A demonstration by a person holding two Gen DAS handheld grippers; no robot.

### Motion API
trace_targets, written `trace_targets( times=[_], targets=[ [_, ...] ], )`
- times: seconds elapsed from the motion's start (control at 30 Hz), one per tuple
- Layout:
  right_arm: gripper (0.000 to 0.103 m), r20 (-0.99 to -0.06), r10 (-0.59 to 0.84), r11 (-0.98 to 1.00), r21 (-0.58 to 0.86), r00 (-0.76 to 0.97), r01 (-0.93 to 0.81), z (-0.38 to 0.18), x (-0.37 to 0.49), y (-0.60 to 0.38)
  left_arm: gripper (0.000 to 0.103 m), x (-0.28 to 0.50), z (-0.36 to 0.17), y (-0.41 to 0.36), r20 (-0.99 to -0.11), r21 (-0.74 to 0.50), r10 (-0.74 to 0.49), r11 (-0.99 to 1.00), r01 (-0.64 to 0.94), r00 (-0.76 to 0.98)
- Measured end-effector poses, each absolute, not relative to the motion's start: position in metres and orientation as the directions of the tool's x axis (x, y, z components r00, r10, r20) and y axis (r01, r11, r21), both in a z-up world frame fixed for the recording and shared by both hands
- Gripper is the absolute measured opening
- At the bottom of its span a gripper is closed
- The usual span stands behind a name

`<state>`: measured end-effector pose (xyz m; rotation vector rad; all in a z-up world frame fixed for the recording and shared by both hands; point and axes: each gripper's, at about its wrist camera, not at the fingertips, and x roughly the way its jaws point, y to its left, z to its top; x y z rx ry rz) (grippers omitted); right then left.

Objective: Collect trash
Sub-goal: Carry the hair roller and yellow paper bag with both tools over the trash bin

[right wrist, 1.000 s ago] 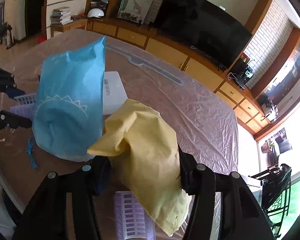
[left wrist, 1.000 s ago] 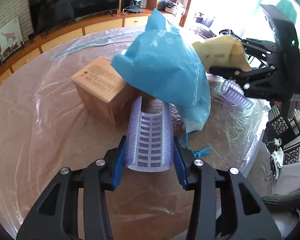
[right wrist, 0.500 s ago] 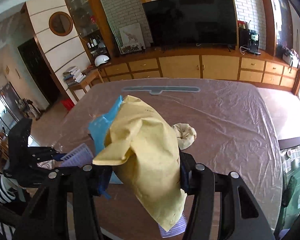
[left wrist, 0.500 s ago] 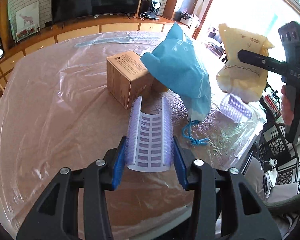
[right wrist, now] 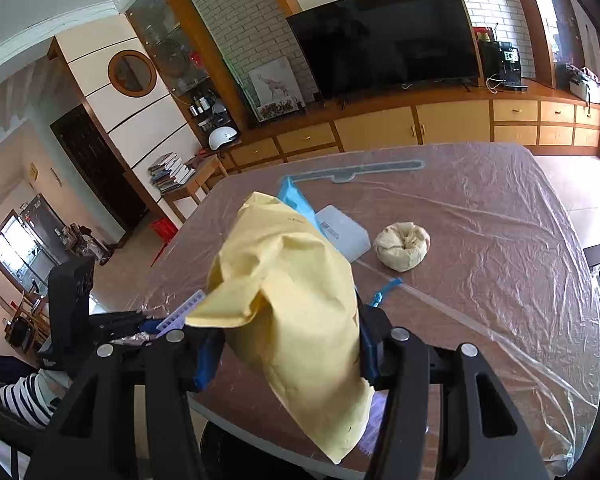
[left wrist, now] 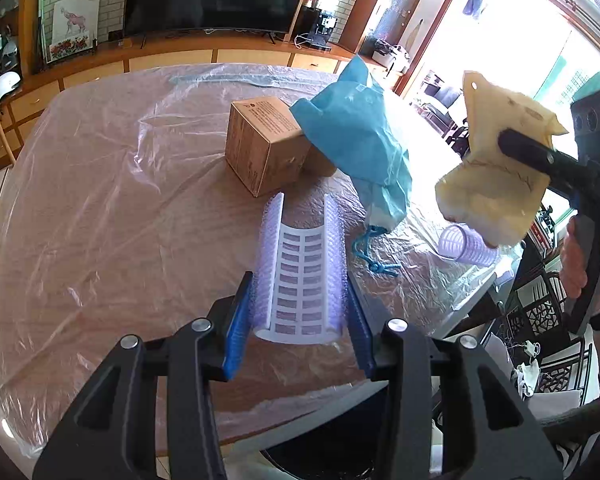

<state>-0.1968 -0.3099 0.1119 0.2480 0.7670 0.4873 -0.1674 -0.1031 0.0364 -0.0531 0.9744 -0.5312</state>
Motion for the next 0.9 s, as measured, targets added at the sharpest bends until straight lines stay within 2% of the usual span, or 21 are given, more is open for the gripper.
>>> trace_targets(
  times=[0.37, 0.9],
  targets=[
    [0.052, -0.479, 0.588, 0.799, 0.469, 0.651, -0.377, 0.149, -0.204, -0.318, 0.044, -0.183, 0.044, -0.096, -0.757, -0.274, -0.453, 0.874, 0.401, 0.471],
    [0.052, -0.585, 0.617, 0.787, 0.483, 0.527, -0.384, 0.105, -0.255, -0.285, 0.044, -0.209, 0.047, -0.096, -0.758, -0.251, -0.433, 0.884, 0.395, 0.487]
  ],
)
